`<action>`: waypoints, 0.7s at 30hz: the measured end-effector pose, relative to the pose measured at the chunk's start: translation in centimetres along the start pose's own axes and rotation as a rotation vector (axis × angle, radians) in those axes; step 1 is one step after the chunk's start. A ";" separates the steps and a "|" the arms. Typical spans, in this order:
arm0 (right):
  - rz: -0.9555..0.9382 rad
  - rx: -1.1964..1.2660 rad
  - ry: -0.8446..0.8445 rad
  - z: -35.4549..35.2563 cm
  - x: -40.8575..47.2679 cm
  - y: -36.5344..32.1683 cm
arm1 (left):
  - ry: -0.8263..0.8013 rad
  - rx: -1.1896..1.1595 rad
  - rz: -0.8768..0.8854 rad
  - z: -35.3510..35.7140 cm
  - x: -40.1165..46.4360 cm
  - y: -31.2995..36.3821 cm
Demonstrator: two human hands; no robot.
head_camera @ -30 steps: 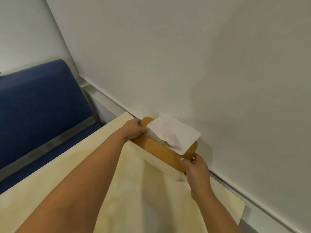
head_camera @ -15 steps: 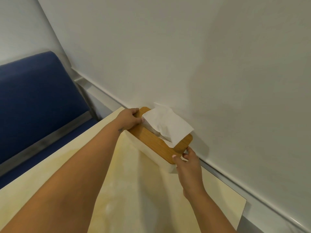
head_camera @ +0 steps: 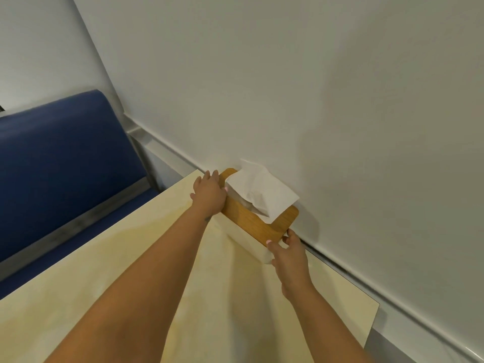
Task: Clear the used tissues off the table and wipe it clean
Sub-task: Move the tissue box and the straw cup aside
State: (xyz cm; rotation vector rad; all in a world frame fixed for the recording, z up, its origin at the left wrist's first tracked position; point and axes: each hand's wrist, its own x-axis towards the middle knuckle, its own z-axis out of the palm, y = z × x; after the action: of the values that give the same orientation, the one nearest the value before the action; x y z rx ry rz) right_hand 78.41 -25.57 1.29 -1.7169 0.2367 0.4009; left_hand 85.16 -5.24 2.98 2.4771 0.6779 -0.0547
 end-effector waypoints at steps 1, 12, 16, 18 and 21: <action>0.004 -0.011 0.009 -0.1 -0.2 -0.2 | 0.025 -0.037 -0.010 0.1 -0.7 0.2; -0.077 -0.065 -0.015 -0.4 -7.7 -1.0 | 0.251 -0.553 0.113 -0.6 -15.3 0.6; -0.104 -0.108 -0.042 0.1 -11.6 0.0 | 0.261 -0.682 0.093 -0.6 -22.4 -0.8; -0.106 -0.119 -0.060 0.5 -13.6 0.7 | 0.246 -0.692 0.068 -0.3 -25.5 -2.0; -0.120 -0.157 -0.093 1.3 -16.7 1.8 | 0.237 -0.697 0.050 -0.2 -30.2 -4.2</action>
State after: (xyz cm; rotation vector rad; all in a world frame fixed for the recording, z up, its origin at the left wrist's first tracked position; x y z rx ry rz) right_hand 62.26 -25.77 6.03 -1.8511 0.0350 0.4185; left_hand 56.79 -15.91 6.47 1.8349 0.5994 0.4294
